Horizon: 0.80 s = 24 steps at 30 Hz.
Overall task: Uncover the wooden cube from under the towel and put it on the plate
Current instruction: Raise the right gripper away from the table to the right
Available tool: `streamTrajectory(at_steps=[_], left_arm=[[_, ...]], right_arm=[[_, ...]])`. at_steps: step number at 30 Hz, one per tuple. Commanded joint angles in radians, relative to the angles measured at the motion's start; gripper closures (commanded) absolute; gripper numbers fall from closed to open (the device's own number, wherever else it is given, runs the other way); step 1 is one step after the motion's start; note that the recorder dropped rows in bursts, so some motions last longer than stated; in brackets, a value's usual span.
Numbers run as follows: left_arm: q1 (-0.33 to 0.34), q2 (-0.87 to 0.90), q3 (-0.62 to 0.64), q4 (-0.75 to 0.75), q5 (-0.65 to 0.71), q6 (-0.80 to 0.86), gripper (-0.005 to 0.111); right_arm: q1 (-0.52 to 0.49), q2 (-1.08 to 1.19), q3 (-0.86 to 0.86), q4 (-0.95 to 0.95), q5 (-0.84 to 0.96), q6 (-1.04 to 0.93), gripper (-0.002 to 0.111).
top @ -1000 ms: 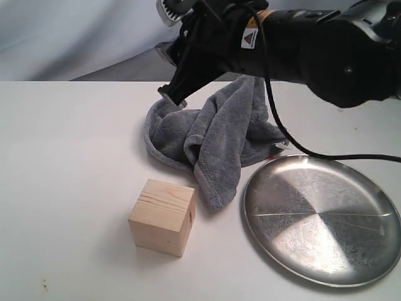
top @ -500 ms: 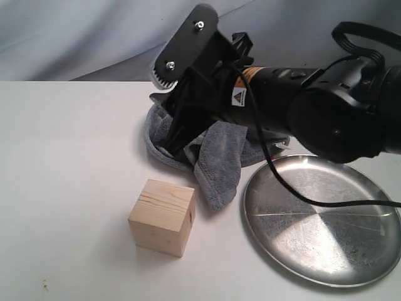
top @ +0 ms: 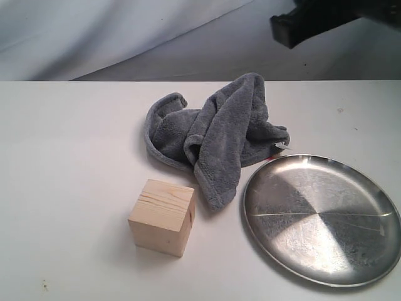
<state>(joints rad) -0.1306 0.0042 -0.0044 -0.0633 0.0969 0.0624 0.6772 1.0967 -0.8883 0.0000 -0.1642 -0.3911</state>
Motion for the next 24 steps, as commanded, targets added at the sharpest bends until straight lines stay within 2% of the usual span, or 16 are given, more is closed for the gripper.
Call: streamTrajectory(at_steps=[1,5,9,13,20,24], left_arm=[[0.002,-0.004,0.004,-0.002,-0.011,-0.001,0.107],[0.002,-0.004,0.004,-0.002,-0.011,-0.001,0.107],[0.002,-0.004,0.004,-0.002,-0.011,-0.003,0.107],[0.002,-0.004,0.004,-0.002,-0.011,-0.003,0.107],[0.002,-0.004,0.004,-0.002,-0.011,-0.003,0.107],[0.002,-0.004,0.004,-0.002,-0.011,-0.003,0.107]], right_arm=[[-0.006,-0.148,0.106,0.000,0.030,-0.011,0.065],[-0.006,-0.235,0.225,0.000,0.042,-0.019,0.065],[-0.014,-0.250,0.308,0.000,-0.032,-0.023,0.065],[-0.147,-0.335,0.409,0.043,-0.181,0.009,0.065],[-0.244,-0.468,0.551,-0.015,-0.194,0.173,0.065],[-0.291,-0.499,0.602,-0.070,-0.291,0.238,0.065]])
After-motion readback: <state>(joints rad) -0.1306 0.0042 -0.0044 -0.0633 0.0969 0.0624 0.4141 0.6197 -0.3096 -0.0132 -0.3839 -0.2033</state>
